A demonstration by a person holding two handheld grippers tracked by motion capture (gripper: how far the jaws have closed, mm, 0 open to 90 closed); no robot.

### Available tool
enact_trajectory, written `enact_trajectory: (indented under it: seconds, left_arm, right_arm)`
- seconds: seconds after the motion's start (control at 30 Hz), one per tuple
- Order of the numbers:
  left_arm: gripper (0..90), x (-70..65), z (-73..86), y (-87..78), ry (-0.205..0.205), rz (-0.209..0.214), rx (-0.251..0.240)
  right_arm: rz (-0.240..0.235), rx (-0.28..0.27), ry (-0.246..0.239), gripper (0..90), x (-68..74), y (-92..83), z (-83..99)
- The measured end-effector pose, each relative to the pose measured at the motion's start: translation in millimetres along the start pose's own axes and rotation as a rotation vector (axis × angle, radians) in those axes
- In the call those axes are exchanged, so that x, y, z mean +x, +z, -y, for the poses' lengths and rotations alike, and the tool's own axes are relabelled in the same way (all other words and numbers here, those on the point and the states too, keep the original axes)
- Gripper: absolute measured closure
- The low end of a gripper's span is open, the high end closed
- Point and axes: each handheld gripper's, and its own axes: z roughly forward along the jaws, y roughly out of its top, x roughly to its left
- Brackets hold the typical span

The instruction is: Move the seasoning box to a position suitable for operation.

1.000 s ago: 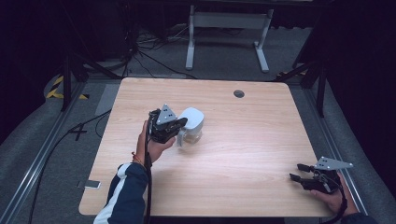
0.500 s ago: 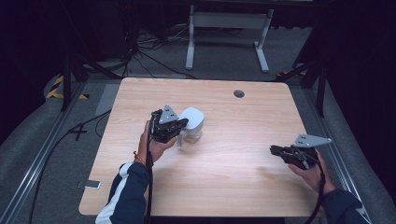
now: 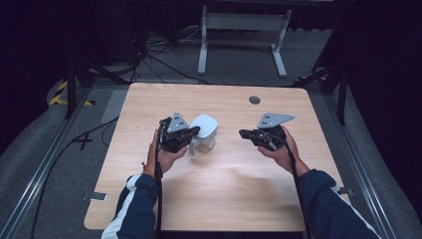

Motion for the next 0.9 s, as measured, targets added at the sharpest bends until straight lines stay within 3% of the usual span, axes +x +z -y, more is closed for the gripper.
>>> enact_trajectory:
  seconds: [0.07, 0.3, 0.57, 0.9]
  left_arm:
    - [89.9, 0.3, 1.2, -0.1, -0.017, 0.010, -0.007]
    - [89.9, -3.5, 1.7, -1.2, 0.002, 0.012, -0.010]
    - [89.9, -3.9, 3.2, -3.3, 0.001, 0.023, -0.013]
    - [90.0, -6.1, 3.1, -4.6, 0.004, 0.027, -0.003]
  right_arm:
    - [-0.015, -0.015, 0.022, 89.6, -2.7, 8.6, -9.2]
    - [-0.018, -0.001, 0.018, 89.7, -5.8, 30.1, -24.9]
    - [-0.027, 0.023, -0.010, 89.7, 1.1, 45.0, -28.0]
    - [-0.040, 0.040, -0.006, 89.7, 4.6, 53.5, -28.3]
